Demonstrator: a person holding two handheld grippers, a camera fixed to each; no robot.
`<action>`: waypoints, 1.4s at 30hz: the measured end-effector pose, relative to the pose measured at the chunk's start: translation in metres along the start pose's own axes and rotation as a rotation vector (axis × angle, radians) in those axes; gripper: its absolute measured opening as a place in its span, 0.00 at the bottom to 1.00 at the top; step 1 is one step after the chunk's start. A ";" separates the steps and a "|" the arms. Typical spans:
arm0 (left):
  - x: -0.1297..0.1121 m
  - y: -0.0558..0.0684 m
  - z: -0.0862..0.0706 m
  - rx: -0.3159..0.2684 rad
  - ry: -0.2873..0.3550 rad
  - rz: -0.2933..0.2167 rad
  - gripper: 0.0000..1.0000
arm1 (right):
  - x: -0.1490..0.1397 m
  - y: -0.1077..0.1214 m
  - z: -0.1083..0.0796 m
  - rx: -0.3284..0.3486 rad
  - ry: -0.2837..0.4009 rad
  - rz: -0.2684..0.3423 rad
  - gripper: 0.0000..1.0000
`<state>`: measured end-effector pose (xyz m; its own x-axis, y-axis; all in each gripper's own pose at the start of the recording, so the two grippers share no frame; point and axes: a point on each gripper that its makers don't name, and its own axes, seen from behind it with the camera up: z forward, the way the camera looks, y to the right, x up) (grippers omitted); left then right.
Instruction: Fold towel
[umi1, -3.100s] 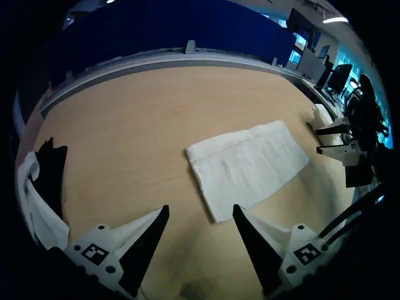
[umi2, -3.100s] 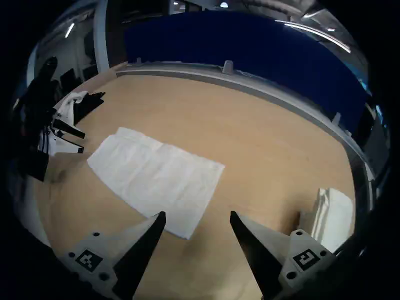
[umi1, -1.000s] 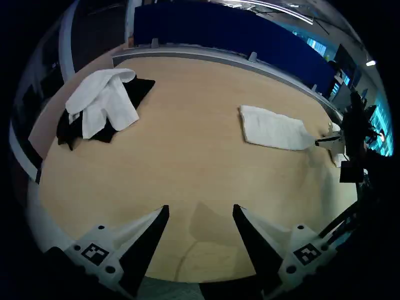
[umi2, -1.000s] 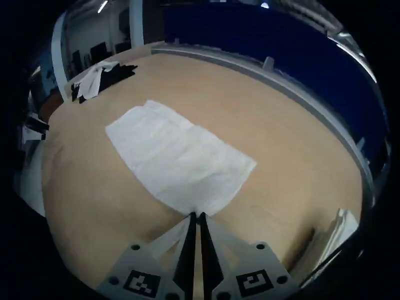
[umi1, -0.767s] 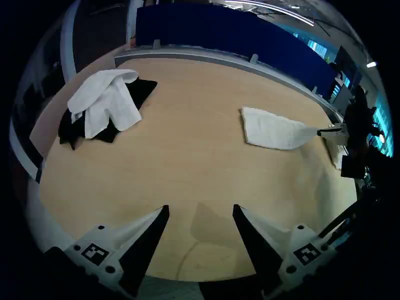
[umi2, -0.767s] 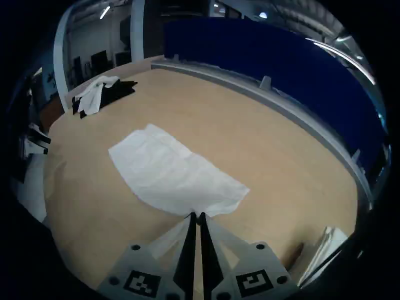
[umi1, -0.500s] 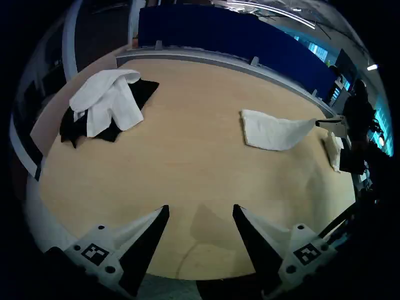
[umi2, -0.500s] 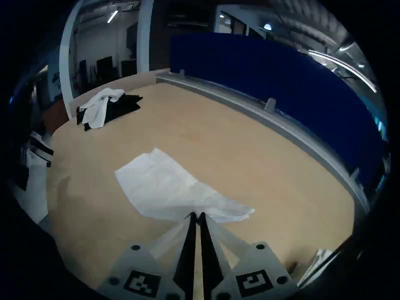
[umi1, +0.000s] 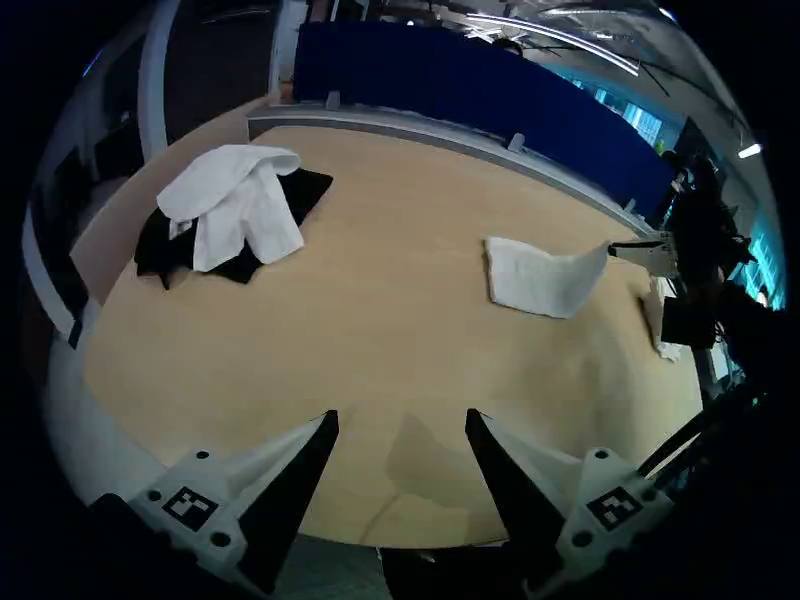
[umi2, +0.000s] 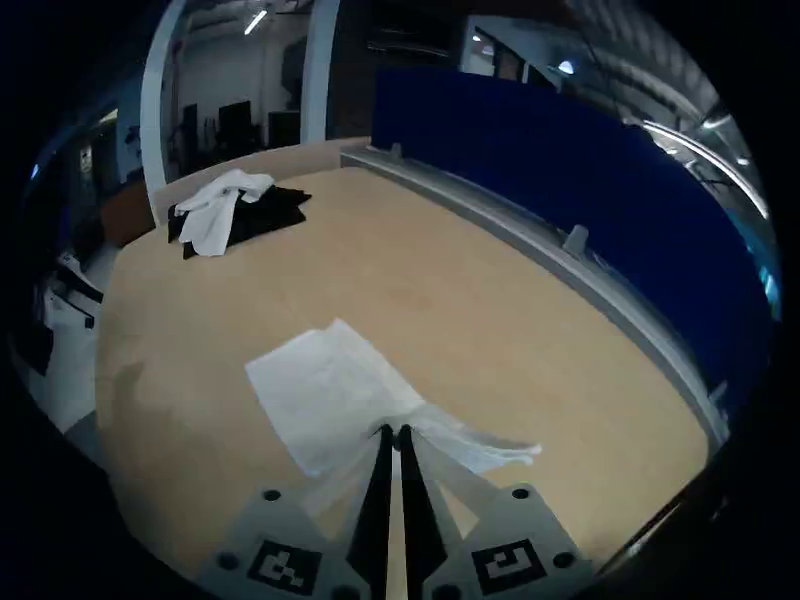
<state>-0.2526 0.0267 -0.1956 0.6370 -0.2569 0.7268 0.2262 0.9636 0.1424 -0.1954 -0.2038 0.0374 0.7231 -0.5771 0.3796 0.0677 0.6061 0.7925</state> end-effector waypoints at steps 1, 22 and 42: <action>0.000 -0.001 -0.002 0.004 0.003 -0.003 0.94 | 0.004 -0.004 0.003 0.007 0.000 -0.012 0.05; -0.032 -0.022 -0.051 0.121 0.064 -0.106 0.94 | 0.002 -0.119 0.113 0.245 -0.132 -0.205 0.05; -0.030 -0.018 -0.052 0.114 0.065 -0.096 0.94 | 0.005 -0.120 0.110 0.266 -0.107 -0.149 0.27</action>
<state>-0.2375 0.0130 -0.2551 0.6636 -0.3490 0.6617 0.2058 0.9355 0.2871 -0.2754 -0.3398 -0.0034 0.6413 -0.7117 0.2867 -0.0245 0.3545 0.9347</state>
